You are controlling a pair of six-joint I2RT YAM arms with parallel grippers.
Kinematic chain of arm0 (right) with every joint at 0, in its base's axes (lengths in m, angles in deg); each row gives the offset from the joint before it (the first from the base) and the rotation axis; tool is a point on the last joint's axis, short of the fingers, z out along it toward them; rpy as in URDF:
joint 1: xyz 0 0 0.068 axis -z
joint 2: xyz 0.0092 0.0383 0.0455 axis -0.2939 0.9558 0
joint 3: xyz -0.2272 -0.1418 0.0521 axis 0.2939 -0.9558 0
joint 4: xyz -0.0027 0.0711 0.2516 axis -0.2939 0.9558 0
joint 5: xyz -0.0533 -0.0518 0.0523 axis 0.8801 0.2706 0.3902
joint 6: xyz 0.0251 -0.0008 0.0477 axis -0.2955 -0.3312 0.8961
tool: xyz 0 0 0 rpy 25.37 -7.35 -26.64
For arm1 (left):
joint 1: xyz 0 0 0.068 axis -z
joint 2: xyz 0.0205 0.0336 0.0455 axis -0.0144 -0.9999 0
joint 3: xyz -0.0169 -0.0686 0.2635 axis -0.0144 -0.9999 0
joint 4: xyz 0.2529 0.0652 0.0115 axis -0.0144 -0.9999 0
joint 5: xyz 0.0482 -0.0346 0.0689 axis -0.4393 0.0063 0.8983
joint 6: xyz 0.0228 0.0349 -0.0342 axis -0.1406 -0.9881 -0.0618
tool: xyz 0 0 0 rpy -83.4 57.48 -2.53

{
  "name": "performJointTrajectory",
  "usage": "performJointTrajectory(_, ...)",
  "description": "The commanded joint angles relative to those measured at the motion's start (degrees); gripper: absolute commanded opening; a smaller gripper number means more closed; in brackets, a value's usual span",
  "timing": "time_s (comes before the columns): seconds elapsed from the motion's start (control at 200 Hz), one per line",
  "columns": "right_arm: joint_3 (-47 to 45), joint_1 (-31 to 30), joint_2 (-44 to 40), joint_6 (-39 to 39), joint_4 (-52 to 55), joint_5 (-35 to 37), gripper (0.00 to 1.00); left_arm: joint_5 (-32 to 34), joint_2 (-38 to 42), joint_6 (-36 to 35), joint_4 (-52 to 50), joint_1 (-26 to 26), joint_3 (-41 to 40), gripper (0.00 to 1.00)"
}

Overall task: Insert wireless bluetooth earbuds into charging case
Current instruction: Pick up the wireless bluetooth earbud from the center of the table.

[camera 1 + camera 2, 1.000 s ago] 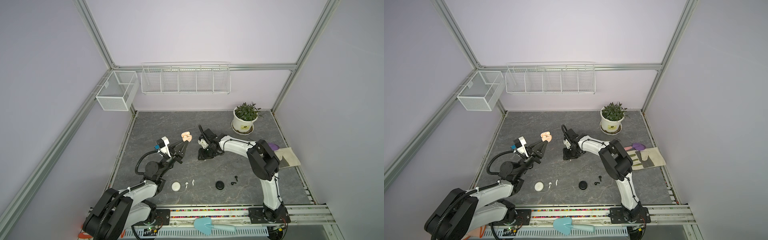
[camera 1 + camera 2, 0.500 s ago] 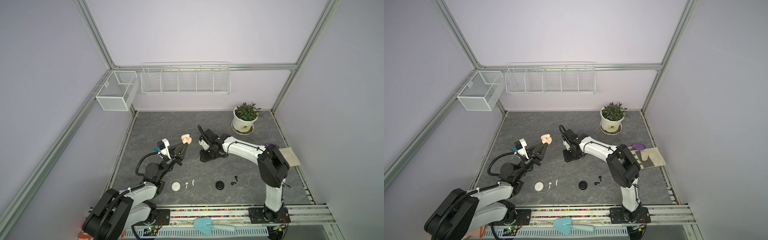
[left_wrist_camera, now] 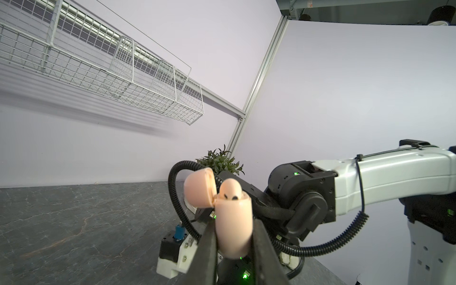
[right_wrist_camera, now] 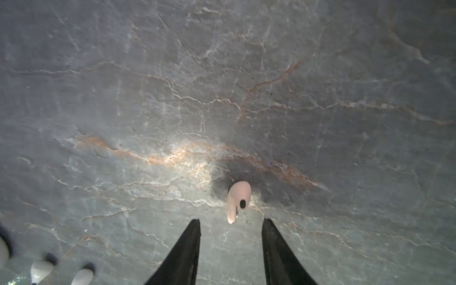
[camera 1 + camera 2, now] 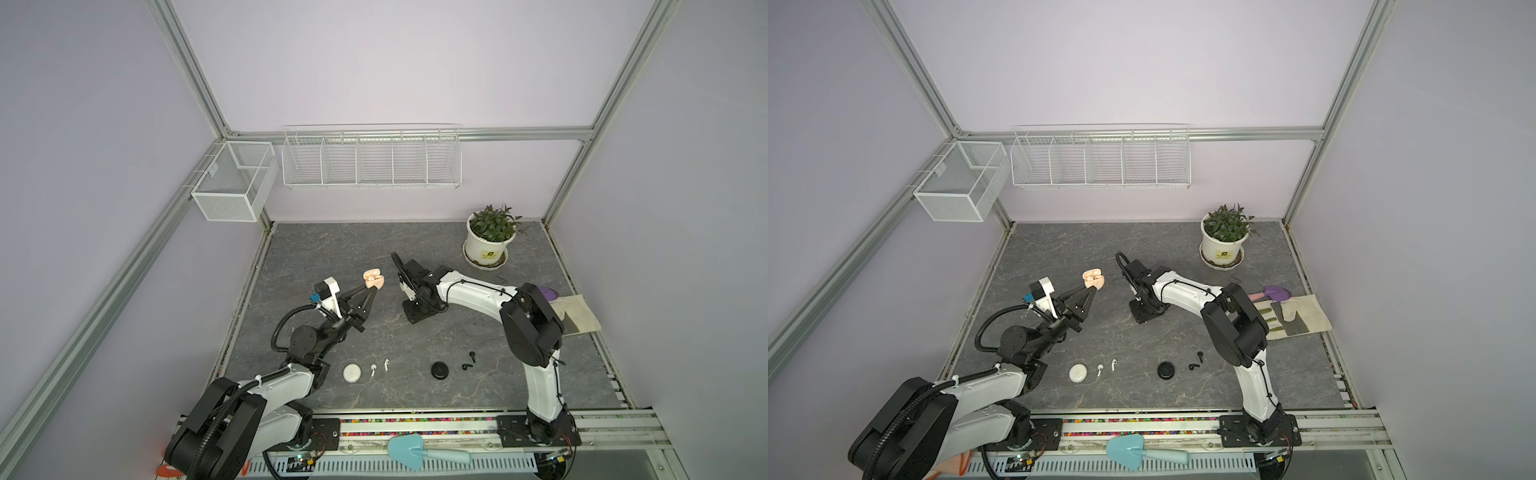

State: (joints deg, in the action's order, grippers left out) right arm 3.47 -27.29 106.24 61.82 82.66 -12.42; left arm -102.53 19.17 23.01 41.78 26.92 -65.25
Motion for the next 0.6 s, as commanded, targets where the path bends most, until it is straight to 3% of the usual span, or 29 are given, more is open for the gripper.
performJointTrajectory(0.0,1.83,0.39,0.88,-0.96,0.67,0.85,0.44,-0.62,0.64,-0.25,2.04,-0.28,-0.24,0.0)
performJointTrajectory(0.595,3.94,-0.35,4.94,0.01,1.46,3.57,0.34,-0.3,0.09,-0.69,2.03,-0.32,-0.02,0.0)
